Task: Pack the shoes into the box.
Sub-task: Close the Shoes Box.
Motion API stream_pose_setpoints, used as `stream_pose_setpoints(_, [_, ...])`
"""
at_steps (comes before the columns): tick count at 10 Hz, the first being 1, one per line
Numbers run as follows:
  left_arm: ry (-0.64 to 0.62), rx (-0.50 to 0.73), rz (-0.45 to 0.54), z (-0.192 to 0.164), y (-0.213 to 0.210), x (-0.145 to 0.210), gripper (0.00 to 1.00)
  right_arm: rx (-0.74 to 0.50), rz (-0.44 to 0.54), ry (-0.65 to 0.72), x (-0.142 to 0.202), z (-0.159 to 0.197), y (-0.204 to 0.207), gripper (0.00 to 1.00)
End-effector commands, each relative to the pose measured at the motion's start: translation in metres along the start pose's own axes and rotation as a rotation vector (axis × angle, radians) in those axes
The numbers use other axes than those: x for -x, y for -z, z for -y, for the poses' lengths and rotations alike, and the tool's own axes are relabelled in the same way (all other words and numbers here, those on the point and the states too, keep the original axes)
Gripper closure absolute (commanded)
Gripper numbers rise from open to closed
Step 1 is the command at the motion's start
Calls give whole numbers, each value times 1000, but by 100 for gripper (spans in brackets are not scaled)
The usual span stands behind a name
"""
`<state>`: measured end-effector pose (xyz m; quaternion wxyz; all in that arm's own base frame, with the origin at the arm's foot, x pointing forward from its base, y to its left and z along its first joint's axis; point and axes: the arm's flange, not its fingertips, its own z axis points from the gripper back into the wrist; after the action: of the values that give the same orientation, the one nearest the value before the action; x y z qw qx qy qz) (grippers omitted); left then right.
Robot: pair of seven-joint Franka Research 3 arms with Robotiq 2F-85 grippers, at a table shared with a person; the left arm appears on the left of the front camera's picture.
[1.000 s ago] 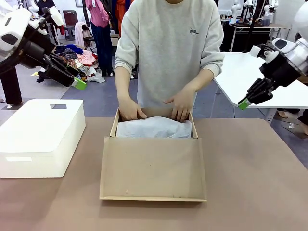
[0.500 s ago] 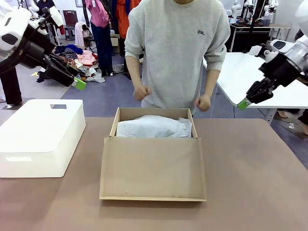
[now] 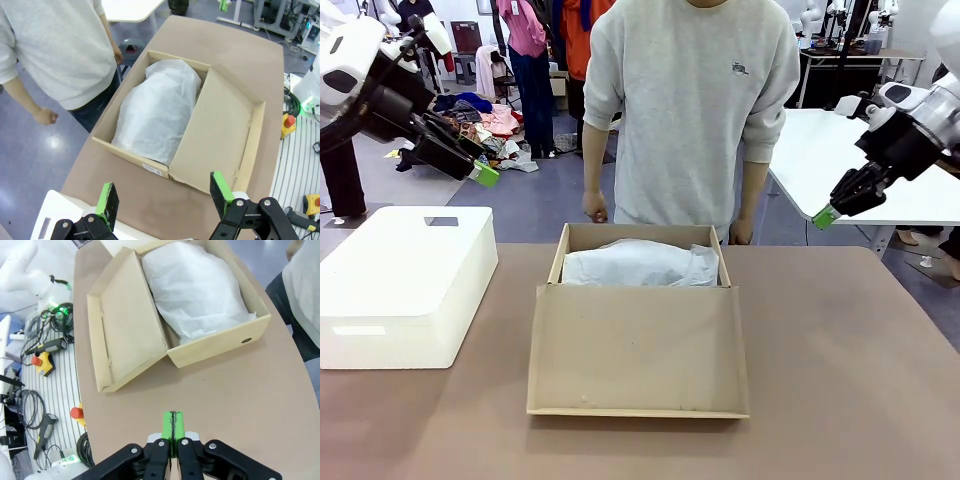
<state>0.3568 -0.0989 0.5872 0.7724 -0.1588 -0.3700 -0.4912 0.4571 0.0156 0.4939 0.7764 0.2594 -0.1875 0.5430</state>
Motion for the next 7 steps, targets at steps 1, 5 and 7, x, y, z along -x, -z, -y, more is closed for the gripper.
stream_pose_setpoints(1, [12,10,10,-2,0,1,4,-34,51,-16,1,7,6,100])
stream_pose_setpoints(5, [12,10,10,-2,0,1,4,-96,141,-28,8,23,37,100])
stream_pose_setpoints(7, [12,10,10,-2,0,1,4,-133,187,-40,14,29,55,100])
